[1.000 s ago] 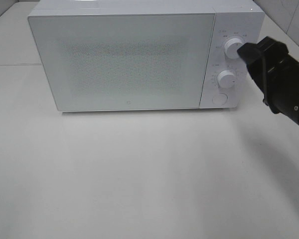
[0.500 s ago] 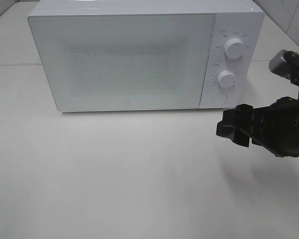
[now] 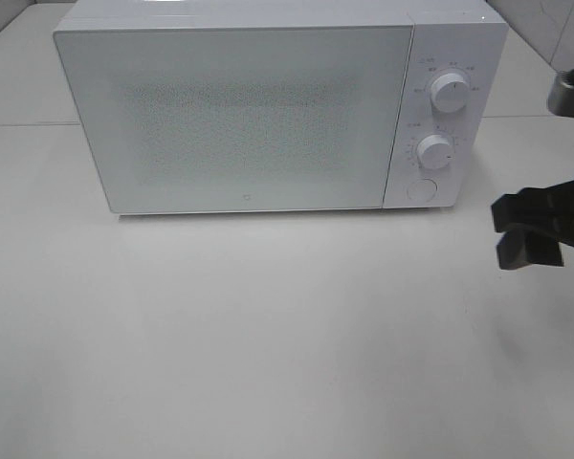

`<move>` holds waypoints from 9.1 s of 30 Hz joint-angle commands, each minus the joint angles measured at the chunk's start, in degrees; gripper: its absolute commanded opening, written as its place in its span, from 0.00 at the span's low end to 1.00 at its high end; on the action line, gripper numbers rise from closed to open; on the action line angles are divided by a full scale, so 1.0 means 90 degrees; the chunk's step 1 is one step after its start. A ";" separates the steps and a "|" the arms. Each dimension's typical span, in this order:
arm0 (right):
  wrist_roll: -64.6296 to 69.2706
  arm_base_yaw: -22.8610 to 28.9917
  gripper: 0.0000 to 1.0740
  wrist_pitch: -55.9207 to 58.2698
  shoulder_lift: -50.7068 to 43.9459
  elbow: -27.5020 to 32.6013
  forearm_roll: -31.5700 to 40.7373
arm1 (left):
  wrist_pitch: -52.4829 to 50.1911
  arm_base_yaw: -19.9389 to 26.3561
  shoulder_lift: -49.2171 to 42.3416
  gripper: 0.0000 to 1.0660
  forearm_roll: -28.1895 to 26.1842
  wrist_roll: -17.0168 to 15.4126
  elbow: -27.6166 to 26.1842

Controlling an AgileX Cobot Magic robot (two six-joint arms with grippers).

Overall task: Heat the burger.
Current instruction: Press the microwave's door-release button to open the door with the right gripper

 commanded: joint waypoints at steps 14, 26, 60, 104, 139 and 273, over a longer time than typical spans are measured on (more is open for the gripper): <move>-0.1827 -0.1184 0.70 0.2521 -0.2368 0.0204 0.0668 | -0.0013 0.0013 -0.0108 0.95 0.0019 -0.0032 0.0013; -0.2235 -0.1184 0.70 0.2623 -0.5519 0.1190 0.0879 | -0.0013 0.0013 -0.0108 0.95 0.0019 -0.0032 0.0013; -0.2235 -0.1381 0.70 0.3049 -0.8002 0.1432 0.0618 | -0.0013 0.0013 -0.0038 0.95 0.0013 -0.0032 0.0013; -0.2260 -0.2196 0.70 0.3005 -0.8002 0.1401 0.0726 | -0.0013 0.0013 -0.0038 0.95 0.0013 -0.0032 0.0013; -0.3310 -0.2190 0.00 -0.6137 -0.2865 0.2196 0.0764 | -0.0013 0.0013 -0.0038 0.95 0.0013 -0.0032 0.0013; 0.6398 0.0032 0.00 -1.0307 0.5634 -0.0547 0.2012 | -0.0013 0.0013 -0.0038 0.95 0.0013 -0.0032 0.0013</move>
